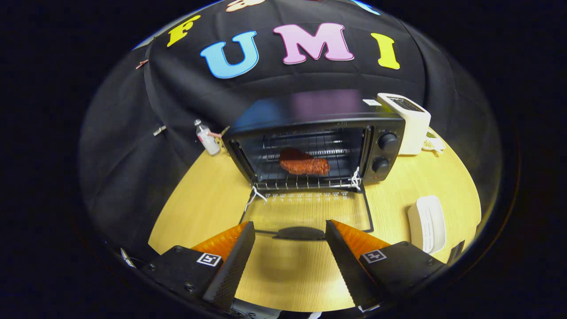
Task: Open the toaster oven, put the food inside, and close the toaster oven door.
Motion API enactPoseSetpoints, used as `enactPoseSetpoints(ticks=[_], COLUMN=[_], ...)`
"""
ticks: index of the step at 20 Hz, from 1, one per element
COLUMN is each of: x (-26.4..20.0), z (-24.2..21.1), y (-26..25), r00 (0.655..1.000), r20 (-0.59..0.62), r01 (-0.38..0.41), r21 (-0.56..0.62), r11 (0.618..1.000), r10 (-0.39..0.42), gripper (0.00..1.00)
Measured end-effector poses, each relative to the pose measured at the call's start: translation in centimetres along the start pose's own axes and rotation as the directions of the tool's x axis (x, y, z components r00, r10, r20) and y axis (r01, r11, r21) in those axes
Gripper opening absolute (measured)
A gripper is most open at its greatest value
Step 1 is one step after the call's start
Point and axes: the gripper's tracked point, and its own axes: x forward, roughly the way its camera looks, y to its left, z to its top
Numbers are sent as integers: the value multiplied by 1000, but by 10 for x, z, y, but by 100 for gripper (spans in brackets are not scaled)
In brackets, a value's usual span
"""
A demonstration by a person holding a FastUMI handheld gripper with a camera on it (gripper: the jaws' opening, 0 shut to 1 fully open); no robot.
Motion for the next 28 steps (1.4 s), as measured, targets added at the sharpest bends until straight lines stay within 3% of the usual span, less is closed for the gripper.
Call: enactPoseSetpoints(ticks=[10, 19, 24, 28], x=[32, 61, 79, 84], z=[-64, -80, -81, -84], y=[-12, -12, -21, -22], r00=[985, 968, 952, 943], r20=[-167, -231, -252, -263], r01=[41, 97, 183, 209], r21=[-21, -27, 9, -18], r11=[999, 995, 983, 978], r10=[-44, -101, -175, -206], gripper=[99, 99, 99, 99])
